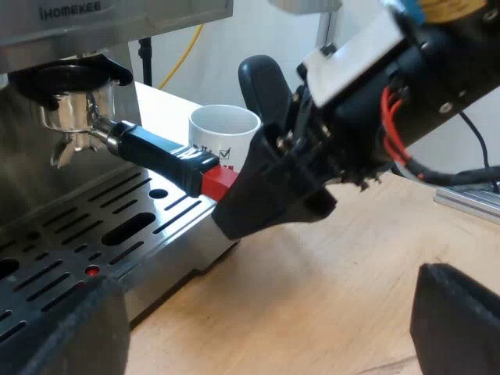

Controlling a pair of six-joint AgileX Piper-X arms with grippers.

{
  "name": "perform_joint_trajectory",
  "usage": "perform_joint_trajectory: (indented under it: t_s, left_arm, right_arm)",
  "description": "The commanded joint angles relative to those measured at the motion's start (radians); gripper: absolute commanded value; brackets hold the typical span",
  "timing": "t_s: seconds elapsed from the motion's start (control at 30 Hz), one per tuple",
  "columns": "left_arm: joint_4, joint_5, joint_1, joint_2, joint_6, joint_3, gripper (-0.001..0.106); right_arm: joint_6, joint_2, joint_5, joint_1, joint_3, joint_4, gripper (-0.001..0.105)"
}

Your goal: Grind coffee beans and then tamp

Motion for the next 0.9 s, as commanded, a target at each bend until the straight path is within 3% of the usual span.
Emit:
perform_joint_trajectory:
  t_s: [0.03,0.37,0.9]
  left_arm:
    - [-0.004,0.008,-0.005,-0.006,-0.012,-0.004,0.085]
    - [0.063,0.008,-0.005,-0.006,-0.012,-0.004,0.085]
    - [0.064,0.008,-0.005,-0.006,-0.012,-0.004,0.085]
  right_arm:
    - [-0.017,0.018,-0.005,-0.011,-0.011,-0.025,0.063]
    - [-0.037,0.060,-0.020,-0.034,-0.011,-0.066,0.063]
    - [-0.053,0.077,-0.023,-0.062,-0.011,-0.108,0.063]
